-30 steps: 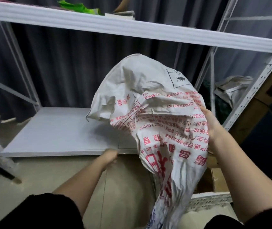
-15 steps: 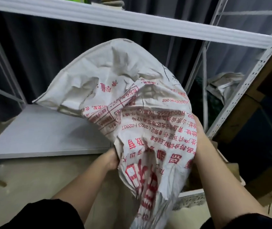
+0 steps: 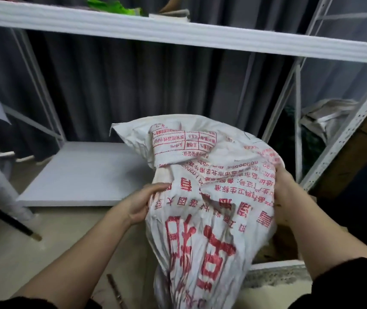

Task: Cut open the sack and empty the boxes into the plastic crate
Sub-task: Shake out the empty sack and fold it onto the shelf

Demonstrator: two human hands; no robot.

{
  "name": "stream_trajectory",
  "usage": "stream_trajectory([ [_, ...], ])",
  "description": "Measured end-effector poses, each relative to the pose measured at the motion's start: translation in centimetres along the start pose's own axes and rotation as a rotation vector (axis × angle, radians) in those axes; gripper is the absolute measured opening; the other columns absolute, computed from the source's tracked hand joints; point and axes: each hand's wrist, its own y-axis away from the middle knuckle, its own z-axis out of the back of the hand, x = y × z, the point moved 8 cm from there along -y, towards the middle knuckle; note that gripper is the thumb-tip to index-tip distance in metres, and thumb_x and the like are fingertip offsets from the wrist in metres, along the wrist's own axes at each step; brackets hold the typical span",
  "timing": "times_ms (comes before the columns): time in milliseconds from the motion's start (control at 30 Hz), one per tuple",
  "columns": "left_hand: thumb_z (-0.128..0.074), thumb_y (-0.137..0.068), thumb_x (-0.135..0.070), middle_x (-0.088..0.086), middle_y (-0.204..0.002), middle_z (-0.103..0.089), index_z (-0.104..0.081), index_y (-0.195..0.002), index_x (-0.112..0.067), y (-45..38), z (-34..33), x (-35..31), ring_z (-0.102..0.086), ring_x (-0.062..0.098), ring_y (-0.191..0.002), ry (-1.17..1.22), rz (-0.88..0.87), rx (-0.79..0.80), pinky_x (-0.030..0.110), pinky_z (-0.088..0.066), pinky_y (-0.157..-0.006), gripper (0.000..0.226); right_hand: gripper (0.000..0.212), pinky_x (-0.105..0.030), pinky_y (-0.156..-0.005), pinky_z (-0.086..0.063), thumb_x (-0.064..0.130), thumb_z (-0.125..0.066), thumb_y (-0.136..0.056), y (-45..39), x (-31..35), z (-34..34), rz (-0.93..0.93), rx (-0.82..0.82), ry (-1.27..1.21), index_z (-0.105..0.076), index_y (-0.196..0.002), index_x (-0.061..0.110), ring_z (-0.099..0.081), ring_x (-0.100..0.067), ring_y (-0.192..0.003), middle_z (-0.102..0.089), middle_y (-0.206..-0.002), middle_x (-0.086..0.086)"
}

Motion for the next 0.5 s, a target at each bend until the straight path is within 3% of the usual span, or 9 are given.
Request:
stream_trajectory([
  [67,-0.072,-0.078,-0.017,0.020,-0.108,-0.071,-0.060,-0.121,0.002,0.1,2.8,-1.1,-0.071,0.029,-0.092,-0.034,-0.052,-0.196,0.036,-0.059,-0.080,0.049,0.036,-0.033,-0.053,-0.051,0.042,-0.055,-0.092,-0.6,1.3,0.6,0.082,-0.037,0.097,-0.057,-0.096,0.007,-0.064,-0.020,-0.068,-0.066,-0.081,-0.006],
  [167,-0.066,-0.087,-0.015,0.017,-0.103,-0.071,-0.059,-0.118,0.004,0.6,6.7,-2.7,-0.070,0.028,-0.088,-0.178,-0.148,-0.473,0.032,-0.056,-0.076,0.037,0.063,-0.040,-0.083,-0.052,0.051,-0.062,-0.080,-1.0,2.8,1.5,0.181,-0.094,0.289,-0.054,-0.122,0.005,-0.062,-0.027,-0.095,-0.065,-0.109,-0.008],
  [267,-0.062,-0.090,-0.020,0.013,-0.094,-0.067,-0.061,-0.087,-0.010,2.1,8.5,-4.6,-0.061,0.025,-0.081,-0.399,-0.275,-0.773,0.030,-0.045,-0.072,0.011,0.047,-0.041,-0.087,-0.051,0.048,-0.060,-0.083,0.3,4.9,0.8,0.405,-0.168,0.470,-0.057,-0.110,0.009,-0.061,-0.028,-0.096,-0.064,-0.110,-0.011],
  [333,-0.060,-0.091,-0.026,0.009,-0.083,-0.063,-0.056,-0.073,-0.016,3.1,9.2,-5.3,-0.058,0.026,-0.079,-0.423,-0.340,-0.914,0.032,-0.042,-0.069,0.021,0.041,-0.043,-0.089,-0.051,0.048,-0.063,-0.081,1.1,5.5,0.1,0.470,-0.126,0.448,-0.058,-0.102,0.013,-0.062,-0.029,-0.096,-0.065,-0.113,-0.015],
  [433,-0.057,-0.092,-0.027,0.008,-0.085,-0.069,-0.063,-0.085,-0.011,2.8,9.5,-5.8,-0.065,0.027,-0.083,-0.168,-0.378,-0.830,0.032,-0.049,-0.073,0.019,0.068,-0.053,-0.106,-0.038,0.058,-0.061,-0.079,1.0,2.6,-0.7,0.242,0.276,0.040,-0.048,-0.132,0.017,-0.052,-0.039,-0.122,-0.054,-0.133,-0.020],
  [500,-0.057,-0.093,-0.025,0.011,-0.093,-0.073,-0.067,-0.101,-0.007,1.9,8.8,-5.9,-0.070,0.028,-0.087,0.012,-0.363,-0.693,0.037,-0.054,-0.081,0.022,0.081,-0.053,-0.101,-0.040,0.066,-0.063,-0.071,1.8,-1.7,-1.5,0.083,0.502,0.027,-0.047,-0.135,0.020,-0.051,-0.035,-0.124,-0.057,-0.132,-0.014],
])
